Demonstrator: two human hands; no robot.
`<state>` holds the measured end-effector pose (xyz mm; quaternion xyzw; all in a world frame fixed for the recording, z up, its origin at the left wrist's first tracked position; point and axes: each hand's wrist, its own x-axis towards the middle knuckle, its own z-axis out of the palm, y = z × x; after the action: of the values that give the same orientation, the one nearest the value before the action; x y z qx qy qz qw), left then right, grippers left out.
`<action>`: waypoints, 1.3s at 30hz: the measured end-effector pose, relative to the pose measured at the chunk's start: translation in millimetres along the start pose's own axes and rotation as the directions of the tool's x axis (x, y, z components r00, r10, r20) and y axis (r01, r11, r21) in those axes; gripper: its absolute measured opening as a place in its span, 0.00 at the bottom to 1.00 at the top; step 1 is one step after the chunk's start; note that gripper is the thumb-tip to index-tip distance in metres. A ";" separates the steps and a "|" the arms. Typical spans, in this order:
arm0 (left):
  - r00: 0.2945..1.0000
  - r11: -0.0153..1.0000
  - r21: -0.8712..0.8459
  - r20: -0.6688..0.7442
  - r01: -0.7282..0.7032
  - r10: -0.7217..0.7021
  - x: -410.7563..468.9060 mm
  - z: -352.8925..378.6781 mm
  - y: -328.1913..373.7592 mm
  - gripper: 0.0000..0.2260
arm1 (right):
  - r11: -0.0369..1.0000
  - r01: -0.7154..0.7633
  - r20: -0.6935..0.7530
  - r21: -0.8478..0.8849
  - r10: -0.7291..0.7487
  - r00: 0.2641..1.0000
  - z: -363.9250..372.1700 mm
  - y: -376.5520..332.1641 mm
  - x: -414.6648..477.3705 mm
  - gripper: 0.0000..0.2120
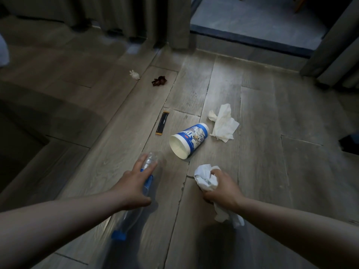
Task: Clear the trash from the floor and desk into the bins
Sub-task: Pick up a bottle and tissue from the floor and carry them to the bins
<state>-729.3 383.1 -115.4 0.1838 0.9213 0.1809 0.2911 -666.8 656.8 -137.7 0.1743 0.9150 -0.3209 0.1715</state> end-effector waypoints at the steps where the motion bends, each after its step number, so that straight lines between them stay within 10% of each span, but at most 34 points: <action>1: 1.000 1.000 0.002 0.005 0.002 -0.002 -0.8 -0.3 1.0 0.49 | 1.000 0.012 0.002 0.016 -0.012 1.000 -0.3 1.3 -0.8 0.30; 20: 0.997 0.991 -0.122 -0.057 -0.051 0.044 2.9 -96.8 74.4 0.47 | 0.967 0.059 -0.127 0.249 -0.028 0.992 -103.1 -58.6 -16.8 0.28; 39: 0.999 0.962 -0.269 -0.026 -0.039 0.034 -216.0 -469.4 377.1 0.52 | 0.871 -0.078 -0.363 0.485 0.282 0.888 -512.6 -283.8 -279.5 0.30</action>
<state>-759.4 508.0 511.3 0.1575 0.8875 0.3119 0.3004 -646.0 722.0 507.9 0.3616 0.8075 -0.4637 -0.0469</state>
